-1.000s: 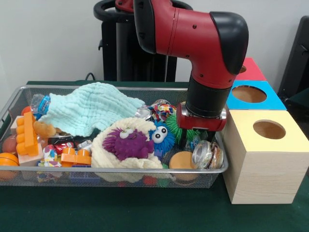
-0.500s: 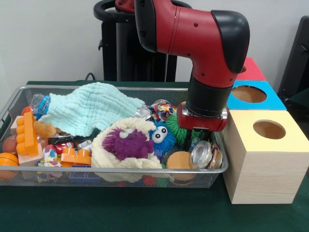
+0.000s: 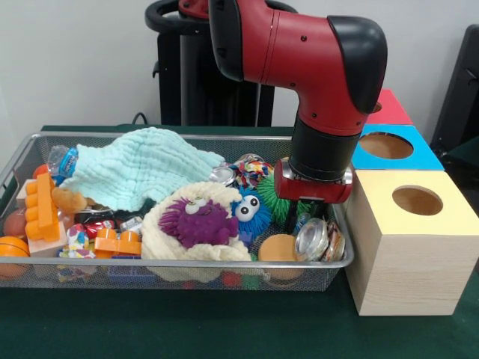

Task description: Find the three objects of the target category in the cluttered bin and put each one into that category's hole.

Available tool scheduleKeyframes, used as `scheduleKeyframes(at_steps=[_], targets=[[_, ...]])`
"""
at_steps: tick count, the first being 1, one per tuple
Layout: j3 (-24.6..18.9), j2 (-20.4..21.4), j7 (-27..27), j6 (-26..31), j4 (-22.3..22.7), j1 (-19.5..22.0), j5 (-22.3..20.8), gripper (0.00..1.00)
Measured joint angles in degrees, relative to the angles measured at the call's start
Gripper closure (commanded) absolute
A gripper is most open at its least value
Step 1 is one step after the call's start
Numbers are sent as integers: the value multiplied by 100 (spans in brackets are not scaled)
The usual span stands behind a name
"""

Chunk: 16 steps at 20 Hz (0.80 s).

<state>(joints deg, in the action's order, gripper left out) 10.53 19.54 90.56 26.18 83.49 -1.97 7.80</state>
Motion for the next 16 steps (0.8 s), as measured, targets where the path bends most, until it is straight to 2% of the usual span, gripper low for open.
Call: scheduleKeyframes(at_steps=[13, 16], targets=[[-24, 37, 0, 84, 14, 29, 9, 100], [13, 95, 0, 380, 7, -7, 9, 100]])
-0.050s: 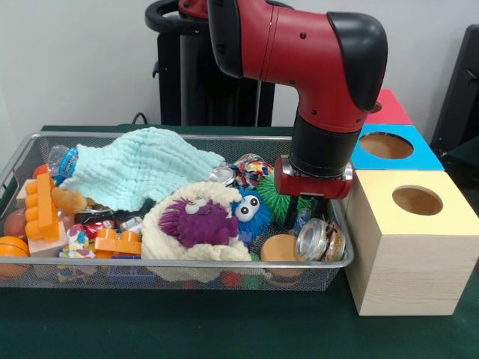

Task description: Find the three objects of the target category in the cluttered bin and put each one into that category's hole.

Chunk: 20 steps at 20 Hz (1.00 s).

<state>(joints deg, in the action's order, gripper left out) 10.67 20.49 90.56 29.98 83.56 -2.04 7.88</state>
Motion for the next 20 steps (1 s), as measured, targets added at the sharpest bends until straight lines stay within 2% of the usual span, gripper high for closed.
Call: scheduleKeyframes(at_steps=[4, 5, 7, 9, 13, 17, 20], targets=[[103, 68, 0, 444, -49, -101, -1, 100], [184, 100, 0, 837, -126, -191, -1, 100], [239, 114, 1, 1131, -194, -257, -2, 100], [402, 133, 32, 1830, -422, -383, 2, 100], [489, 174, 110, 2500, -694, -454, 43, 100], [495, 216, 237, 2822, -926, -472, 120, 100], [518, 240, 287, 2840, -995, -468, 124, 100]])
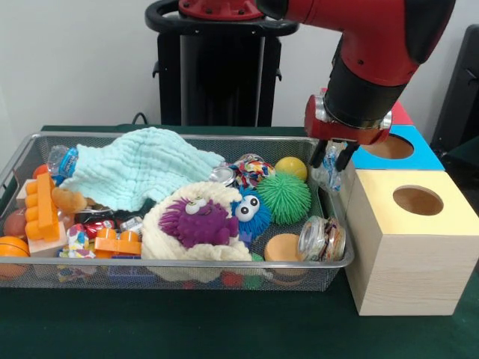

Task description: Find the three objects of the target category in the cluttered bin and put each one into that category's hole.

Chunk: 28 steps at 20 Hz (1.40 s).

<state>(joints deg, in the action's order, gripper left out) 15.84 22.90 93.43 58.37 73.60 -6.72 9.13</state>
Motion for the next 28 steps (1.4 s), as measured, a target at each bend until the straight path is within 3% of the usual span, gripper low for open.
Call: scheduleKeyframes(at_steps=[17, 28], targets=[[0, 580, 18, 1, 45, 403, 451, 100], [2, 1248, 18, 4, 406, 182, 533, 100]])
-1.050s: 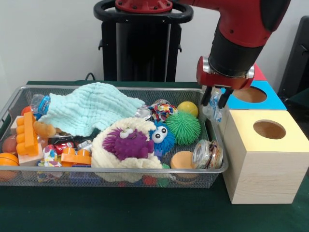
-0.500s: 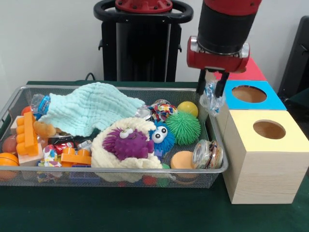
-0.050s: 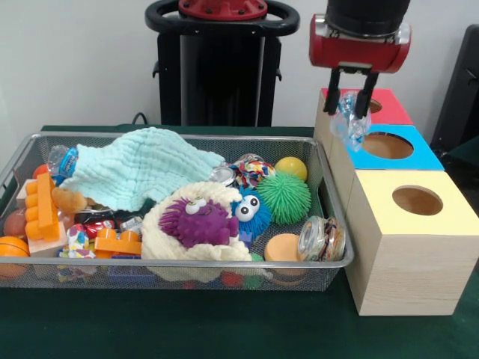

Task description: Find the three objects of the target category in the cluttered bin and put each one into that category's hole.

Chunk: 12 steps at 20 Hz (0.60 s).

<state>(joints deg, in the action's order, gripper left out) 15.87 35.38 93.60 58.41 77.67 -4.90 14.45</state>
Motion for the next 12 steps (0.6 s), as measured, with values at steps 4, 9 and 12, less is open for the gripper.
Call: scheduleKeyframes(at_steps=[4, 9, 12], targets=[[12, 188, 45, 0, 92, -244, 44, 100], [12, 322, 179, 1, 227, -447, 145, 100], [12, 385, 228, 0, 380, -528, 243, 100]])
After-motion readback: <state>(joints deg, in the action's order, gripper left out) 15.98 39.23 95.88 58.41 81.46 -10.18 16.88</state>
